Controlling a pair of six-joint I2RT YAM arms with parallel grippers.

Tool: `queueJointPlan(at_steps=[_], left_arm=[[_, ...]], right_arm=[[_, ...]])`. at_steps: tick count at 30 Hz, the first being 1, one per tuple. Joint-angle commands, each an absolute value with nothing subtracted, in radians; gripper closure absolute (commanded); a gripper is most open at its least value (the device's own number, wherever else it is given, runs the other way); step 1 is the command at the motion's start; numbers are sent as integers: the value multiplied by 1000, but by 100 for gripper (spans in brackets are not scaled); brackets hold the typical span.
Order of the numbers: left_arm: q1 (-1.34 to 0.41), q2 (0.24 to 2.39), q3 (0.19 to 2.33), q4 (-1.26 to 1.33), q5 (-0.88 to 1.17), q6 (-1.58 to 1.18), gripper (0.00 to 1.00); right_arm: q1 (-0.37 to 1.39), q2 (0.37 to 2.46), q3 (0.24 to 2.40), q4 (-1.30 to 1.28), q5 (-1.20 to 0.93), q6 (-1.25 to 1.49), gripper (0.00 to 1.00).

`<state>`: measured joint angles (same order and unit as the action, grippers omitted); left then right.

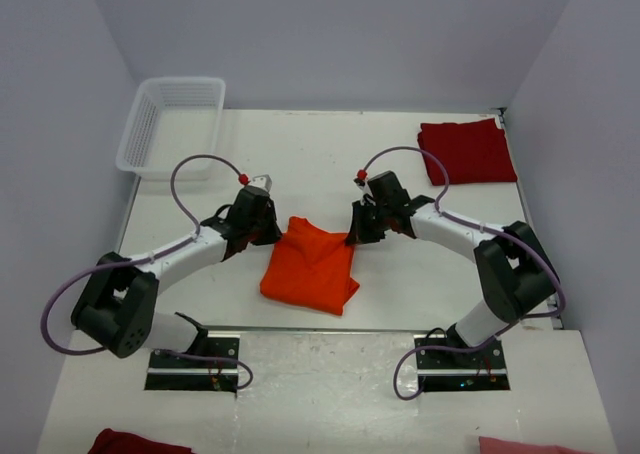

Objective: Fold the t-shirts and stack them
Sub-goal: Fold the long partially folded tshirt into a neat square

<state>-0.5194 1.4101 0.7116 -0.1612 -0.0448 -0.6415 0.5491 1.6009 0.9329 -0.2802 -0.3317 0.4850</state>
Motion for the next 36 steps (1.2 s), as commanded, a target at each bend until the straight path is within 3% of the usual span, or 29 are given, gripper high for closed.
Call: queueJointPlan(at_steps=[1, 7, 17, 27, 36], left_arm=[[-511, 1283, 749, -204, -49, -618, 100], [-512, 1122, 755, -265, -5, -618, 100], [-511, 1183, 859, -255, 35, -578, 100], [-512, 1371, 960, -167, 64, -540, 100], [-511, 1714, 1048, 138, 184, -411, 100]], right_arm=[[561, 1542, 974, -313, -313, 459, 100], [580, 1465, 976, -368, -281, 465, 100], [584, 1405, 976, -422, -161, 511, 100], [586, 1453, 1034, -472, -37, 531, 100], [583, 1544, 1015, -451, 21, 578, 100]])
